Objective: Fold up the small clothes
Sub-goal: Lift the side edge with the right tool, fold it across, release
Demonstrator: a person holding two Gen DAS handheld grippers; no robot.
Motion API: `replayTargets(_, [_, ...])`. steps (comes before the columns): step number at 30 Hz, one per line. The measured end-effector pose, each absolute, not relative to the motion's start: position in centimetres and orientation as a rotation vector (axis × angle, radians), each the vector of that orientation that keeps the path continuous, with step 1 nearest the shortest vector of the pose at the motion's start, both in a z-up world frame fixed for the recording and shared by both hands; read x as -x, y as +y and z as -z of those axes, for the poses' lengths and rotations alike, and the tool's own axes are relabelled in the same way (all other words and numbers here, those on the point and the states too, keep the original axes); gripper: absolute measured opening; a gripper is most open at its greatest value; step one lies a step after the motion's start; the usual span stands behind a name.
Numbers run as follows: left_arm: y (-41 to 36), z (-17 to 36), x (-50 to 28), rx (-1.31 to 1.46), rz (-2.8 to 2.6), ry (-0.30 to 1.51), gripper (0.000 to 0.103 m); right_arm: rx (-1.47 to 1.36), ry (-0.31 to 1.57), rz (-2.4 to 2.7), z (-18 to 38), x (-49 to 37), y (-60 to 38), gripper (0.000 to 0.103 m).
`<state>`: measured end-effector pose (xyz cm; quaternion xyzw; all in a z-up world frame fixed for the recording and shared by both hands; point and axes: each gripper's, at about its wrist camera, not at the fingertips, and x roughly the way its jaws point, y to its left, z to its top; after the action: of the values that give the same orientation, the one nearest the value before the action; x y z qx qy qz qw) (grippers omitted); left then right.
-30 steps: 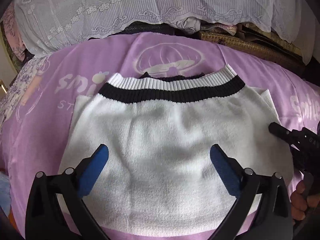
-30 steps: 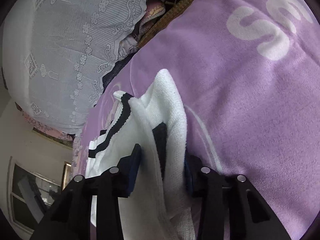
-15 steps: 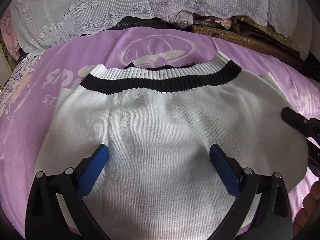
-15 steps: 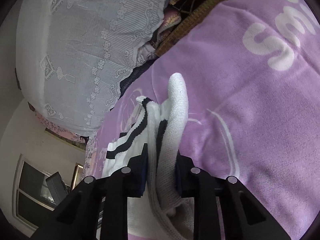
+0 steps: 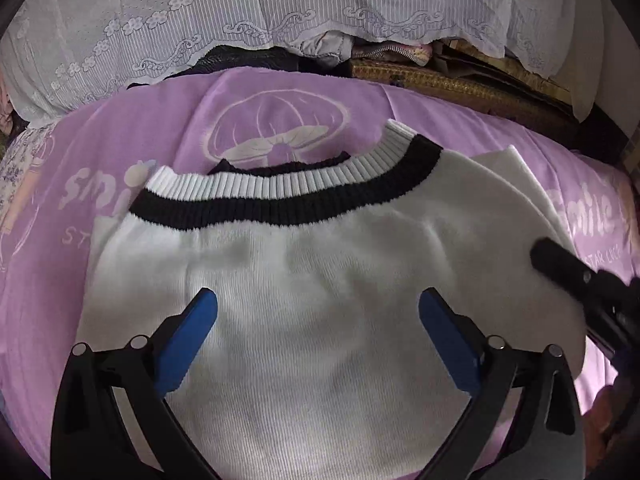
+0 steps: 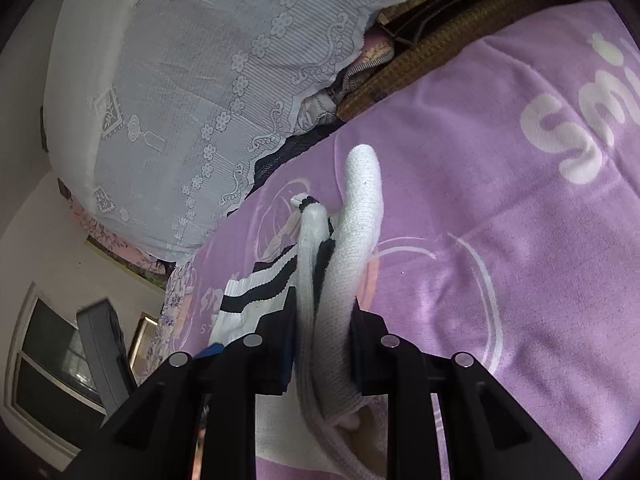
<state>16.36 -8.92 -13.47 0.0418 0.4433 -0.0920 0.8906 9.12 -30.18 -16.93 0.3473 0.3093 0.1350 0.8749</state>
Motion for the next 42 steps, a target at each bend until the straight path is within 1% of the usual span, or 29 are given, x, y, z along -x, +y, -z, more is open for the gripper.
replayTargets(3, [-9.7, 12.9, -18.3, -0.109, 0.165, 0.951, 0.098, -0.673, 0.637, -0.279, 16.2, -8.8, -29.5, 0.023])
replayTargets(12, [-9.9, 12.7, -21.0, 0.018, 0.275, 1.026, 0.098, -0.544, 0.611, -0.3, 14.7, -7.9, -26.6, 0.023])
replayTargets(16, [-10.1, 11.9, -21.4, 0.028, 0.299, 1.024, 0.098, -0.464, 0.605, -0.288, 14.3, -7.7, -24.7, 0.023])
replayTargets(21, [-10.5, 10.9, -20.0, 0.007, 0.327, 0.973, 0.098, -0.401, 0.587, -0.258, 13.5, -7.1, -23.0, 0.023])
replayTargets(25, [-8.3, 10.5, -20.4, 0.11, 0.394, 1.006, 0.098, -0.377, 0.572, -0.261, 12.9, -6.9, -21.9, 0.023])
replayTargets(36, [-2.6, 8.0, -19.5, 0.142, 0.372, 0.933, 0.098, -0.338, 0.563, -0.312, 10.9, -7.0, -15.3, 0.023])
replayTargets(42, [1.1, 7.5, -19.5, 0.163, 0.328, 0.904, 0.098, -0.294, 0.578, -0.315, 10.2, -7.8, -11.2, 0.023])
